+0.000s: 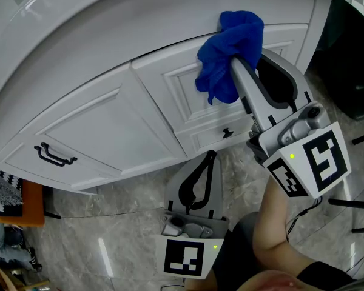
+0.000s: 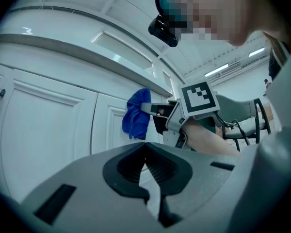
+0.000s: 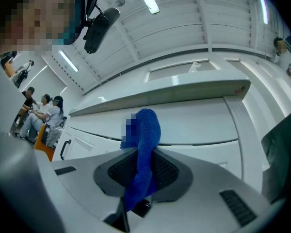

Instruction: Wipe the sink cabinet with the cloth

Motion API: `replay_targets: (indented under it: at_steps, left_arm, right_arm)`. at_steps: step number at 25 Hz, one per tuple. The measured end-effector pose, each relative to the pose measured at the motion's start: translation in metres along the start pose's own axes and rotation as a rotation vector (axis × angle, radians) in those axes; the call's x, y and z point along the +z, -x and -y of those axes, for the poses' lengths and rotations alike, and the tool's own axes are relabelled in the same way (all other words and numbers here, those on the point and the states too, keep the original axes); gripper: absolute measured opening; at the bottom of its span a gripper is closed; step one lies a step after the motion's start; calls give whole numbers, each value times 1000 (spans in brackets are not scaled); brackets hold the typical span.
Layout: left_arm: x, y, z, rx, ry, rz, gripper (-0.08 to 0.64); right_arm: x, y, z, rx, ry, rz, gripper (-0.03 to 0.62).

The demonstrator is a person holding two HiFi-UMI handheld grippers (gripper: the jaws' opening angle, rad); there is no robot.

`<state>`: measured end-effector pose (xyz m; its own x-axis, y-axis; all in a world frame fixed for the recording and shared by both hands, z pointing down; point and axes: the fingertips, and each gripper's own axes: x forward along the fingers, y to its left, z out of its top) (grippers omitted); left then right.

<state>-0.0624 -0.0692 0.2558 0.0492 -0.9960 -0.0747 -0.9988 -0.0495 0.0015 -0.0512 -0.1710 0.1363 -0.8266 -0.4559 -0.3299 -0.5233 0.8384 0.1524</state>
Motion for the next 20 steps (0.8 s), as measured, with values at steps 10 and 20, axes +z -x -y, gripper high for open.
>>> replay_targets:
  at_steps: [10, 20]
  left_arm:
    - [-1, 1, -2, 0, -1, 0, 5]
    - [0, 1, 1, 0, 2, 0, 5]
  right_arm:
    - [-2, 2, 5, -28, 4, -4, 83]
    - [0, 11, 24, -99, 53, -12, 83]
